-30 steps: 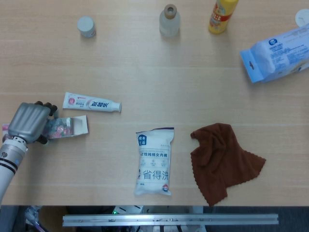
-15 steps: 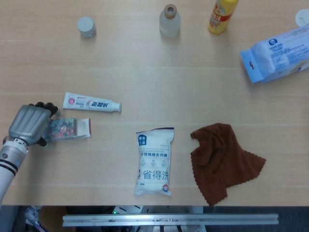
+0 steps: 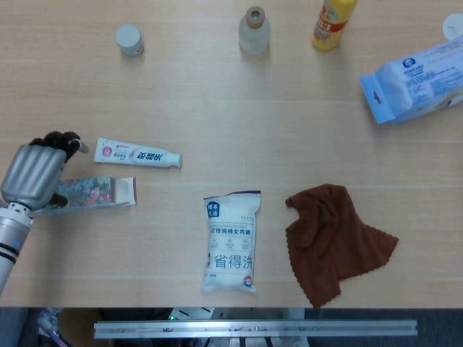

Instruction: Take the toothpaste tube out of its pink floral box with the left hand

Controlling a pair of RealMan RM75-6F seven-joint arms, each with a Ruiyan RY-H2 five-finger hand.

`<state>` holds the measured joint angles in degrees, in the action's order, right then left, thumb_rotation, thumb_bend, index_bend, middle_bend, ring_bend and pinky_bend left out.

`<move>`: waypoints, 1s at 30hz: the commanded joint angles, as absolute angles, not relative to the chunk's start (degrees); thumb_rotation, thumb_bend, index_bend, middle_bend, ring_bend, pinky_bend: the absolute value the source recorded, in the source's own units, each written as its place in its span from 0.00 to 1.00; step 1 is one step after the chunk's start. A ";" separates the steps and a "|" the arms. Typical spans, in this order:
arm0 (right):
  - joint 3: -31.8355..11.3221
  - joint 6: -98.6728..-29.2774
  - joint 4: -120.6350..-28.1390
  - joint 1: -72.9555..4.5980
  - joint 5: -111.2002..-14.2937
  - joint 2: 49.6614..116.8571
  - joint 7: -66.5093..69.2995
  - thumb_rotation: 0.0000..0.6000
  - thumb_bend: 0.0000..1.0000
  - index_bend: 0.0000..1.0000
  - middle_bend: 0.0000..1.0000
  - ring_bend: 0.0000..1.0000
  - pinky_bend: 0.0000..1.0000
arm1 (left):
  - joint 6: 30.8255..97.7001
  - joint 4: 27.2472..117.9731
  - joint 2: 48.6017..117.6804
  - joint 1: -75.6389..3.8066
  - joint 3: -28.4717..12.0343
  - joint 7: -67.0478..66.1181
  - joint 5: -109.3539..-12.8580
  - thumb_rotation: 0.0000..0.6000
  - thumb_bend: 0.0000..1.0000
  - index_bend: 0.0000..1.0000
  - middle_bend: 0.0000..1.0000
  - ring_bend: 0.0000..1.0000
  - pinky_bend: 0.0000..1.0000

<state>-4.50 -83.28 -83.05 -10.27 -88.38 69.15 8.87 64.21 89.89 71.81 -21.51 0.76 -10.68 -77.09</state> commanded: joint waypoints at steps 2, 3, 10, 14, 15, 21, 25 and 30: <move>-4.53 -85.30 -86.05 -9.40 -89.39 66.95 5.56 1.00 0.20 0.50 0.42 0.28 0.40 | 72.49 93.84 69.36 -18.57 -1.51 -10.33 -79.74 1.00 0.08 0.33 0.29 0.25 0.42; -4.39 -85.77 -86.95 -9.05 -89.55 66.27 4.29 1.00 0.20 0.50 0.42 0.28 0.40 | 74.26 94.79 68.73 -17.86 -1.89 -10.43 -79.91 1.00 0.08 0.34 0.30 0.27 0.44; -3.06 -87.61 -92.23 -6.54 -89.55 62.78 -2.99 1.00 0.20 0.50 0.42 0.28 0.40 | 80.88 97.53 64.88 -14.72 -3.32 -10.18 -80.63 1.00 0.08 0.38 0.37 0.32 0.53; -2.29 -89.39 -95.31 -4.52 -89.23 61.36 -6.78 1.00 0.20 0.50 0.42 0.28 0.40 | 82.27 97.20 64.12 -13.74 -3.82 -9.49 -80.44 1.00 0.08 0.39 0.38 0.34 0.54; -2.15 -89.89 -95.94 -3.95 -88.98 61.16 -7.29 1.00 0.20 0.50 0.42 0.28 0.40 | 82.70 97.14 64.05 -13.43 -3.94 -9.04 -80.38 1.00 0.08 0.40 0.39 0.34 0.55; -1.33 -94.50 -98.36 0.30 -87.95 60.66 -7.10 1.00 0.20 0.50 0.42 0.28 0.40 | 85.28 95.10 65.16 -11.57 -4.48 -7.83 -79.97 1.00 0.08 0.42 0.41 0.36 0.58; -1.26 -94.89 -98.23 1.23 -87.57 60.41 -6.05 1.00 0.20 0.50 0.42 0.28 0.40 | 86.02 94.60 65.88 -10.96 -4.80 -9.47 -79.36 1.00 0.08 0.42 0.41 0.36 0.59; -1.59 -92.76 -97.71 0.37 -87.41 60.54 -6.00 1.00 0.20 0.50 0.42 0.28 0.40 | 85.56 94.38 66.56 -10.52 -4.72 -10.03 -78.83 1.00 0.08 0.42 0.41 0.36 0.59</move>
